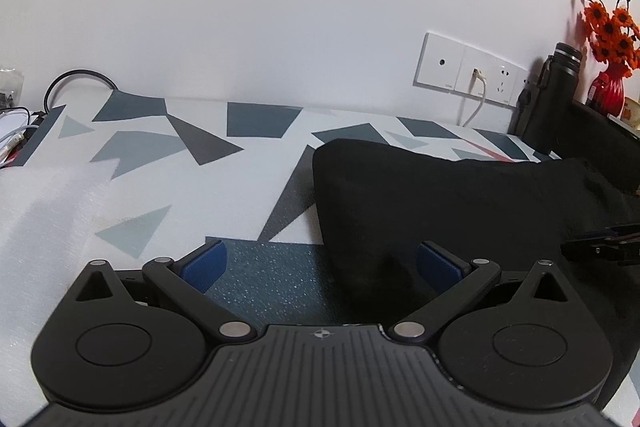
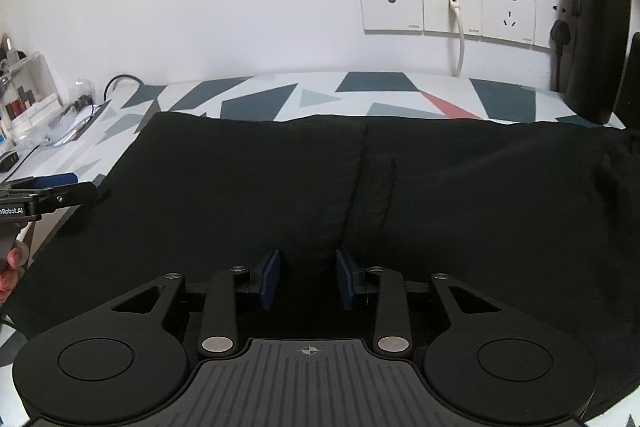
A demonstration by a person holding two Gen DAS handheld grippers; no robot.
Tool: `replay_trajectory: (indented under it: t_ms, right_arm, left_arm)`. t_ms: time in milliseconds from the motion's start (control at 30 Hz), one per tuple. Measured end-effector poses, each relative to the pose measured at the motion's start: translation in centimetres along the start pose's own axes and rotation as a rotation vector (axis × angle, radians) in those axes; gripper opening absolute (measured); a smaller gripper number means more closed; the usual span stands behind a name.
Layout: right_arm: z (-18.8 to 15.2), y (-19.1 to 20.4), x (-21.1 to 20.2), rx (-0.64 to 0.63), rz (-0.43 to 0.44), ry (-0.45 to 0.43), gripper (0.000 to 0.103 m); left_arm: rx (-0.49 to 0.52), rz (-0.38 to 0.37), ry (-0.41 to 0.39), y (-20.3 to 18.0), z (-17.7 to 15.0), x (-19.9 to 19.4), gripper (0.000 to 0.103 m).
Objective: Fold clothes
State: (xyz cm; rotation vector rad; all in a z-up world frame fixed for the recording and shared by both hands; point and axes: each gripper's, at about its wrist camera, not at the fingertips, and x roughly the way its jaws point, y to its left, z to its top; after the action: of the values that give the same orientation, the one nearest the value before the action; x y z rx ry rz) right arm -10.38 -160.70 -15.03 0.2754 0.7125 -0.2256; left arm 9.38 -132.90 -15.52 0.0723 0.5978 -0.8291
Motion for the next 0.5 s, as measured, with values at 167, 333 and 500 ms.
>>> replay_trajectory:
  t_ms: [167, 333, 500]
  right_arm:
    - [-0.1, -0.1, -0.1, 0.001, 0.007, -0.011, 0.019]
    - [-0.4, -0.5, -0.3, 0.024, 0.027, -0.03, 0.016]
    - [-0.4, -0.8, -1.5, 0.06, 0.045, -0.076, 0.011]
  left_arm:
    - [0.004, 0.003, 0.02, -0.1, -0.1, 0.2, 0.103]
    - [0.011, -0.001, 0.041, -0.3, -0.2, 0.4, 0.103]
    - [0.028, -0.016, 0.043, -0.7, -0.2, 0.3, 0.103]
